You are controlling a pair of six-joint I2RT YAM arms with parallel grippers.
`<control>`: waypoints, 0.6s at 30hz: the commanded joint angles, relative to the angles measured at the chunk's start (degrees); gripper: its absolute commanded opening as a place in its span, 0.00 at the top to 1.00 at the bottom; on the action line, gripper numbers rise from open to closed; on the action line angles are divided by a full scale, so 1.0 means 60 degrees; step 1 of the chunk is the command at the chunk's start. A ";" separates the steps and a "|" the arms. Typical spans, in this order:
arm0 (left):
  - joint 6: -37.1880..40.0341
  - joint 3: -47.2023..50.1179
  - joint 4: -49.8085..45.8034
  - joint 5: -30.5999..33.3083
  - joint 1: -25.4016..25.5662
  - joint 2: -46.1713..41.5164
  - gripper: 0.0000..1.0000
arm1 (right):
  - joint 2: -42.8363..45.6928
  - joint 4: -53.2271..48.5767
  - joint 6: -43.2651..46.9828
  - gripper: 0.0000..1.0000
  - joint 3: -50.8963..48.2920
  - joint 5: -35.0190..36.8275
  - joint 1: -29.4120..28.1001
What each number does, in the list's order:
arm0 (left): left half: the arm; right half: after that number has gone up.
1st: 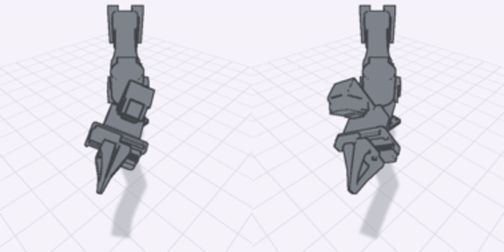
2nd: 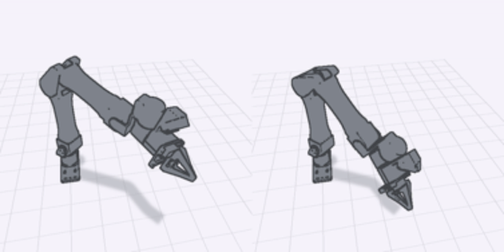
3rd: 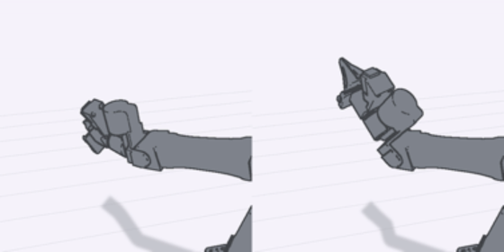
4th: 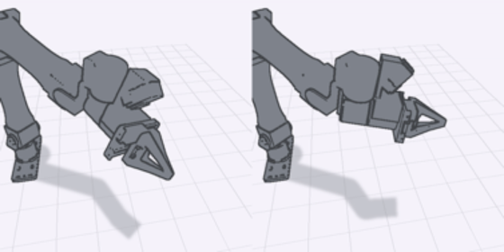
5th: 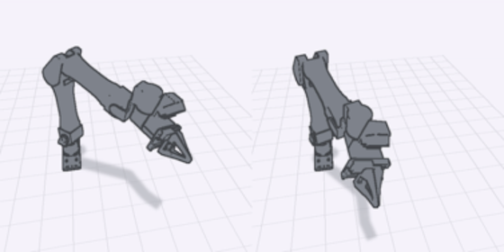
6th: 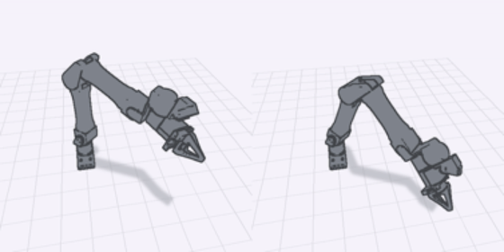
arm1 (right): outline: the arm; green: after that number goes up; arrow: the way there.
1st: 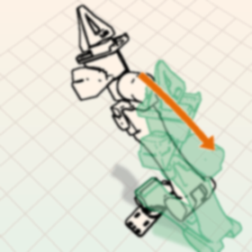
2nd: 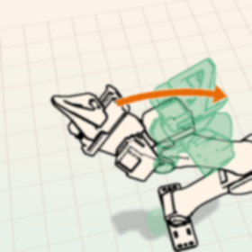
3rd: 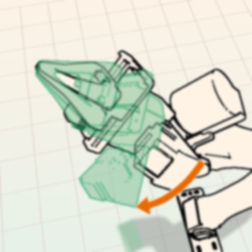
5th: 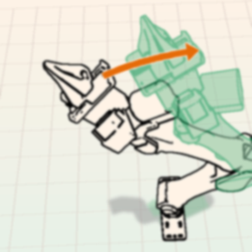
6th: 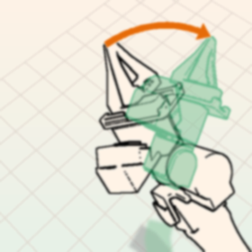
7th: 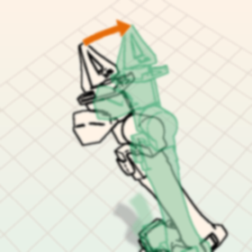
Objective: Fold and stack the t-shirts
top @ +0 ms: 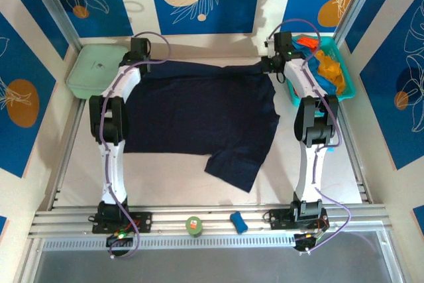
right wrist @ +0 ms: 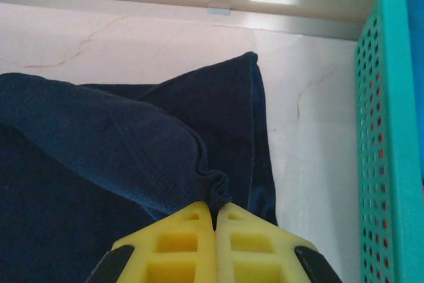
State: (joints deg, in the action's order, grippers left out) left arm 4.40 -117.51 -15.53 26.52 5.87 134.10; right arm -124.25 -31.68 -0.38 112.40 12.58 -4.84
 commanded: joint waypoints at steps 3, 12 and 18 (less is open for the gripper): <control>0.0516 0.0012 0.0818 0.0650 -0.0112 -0.0421 1.00 | 0.1271 0.1223 -0.0554 1.00 -0.1564 -0.0419 0.0052; 0.0887 -0.0022 0.1005 0.0826 -0.0231 -0.0655 1.00 | 0.1854 0.1757 -0.0829 1.00 -0.3191 -0.0630 0.0045; 0.0999 0.0001 0.0976 0.0950 -0.0245 -0.0793 1.00 | 0.2095 0.1831 -0.0843 1.00 -0.3757 -0.0705 0.0001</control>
State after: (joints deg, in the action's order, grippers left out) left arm 9.17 -117.36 -11.14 29.98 5.28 133.43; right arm -115.59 -22.20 -4.60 91.11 9.93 -4.84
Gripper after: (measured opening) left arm 0.055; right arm 0.046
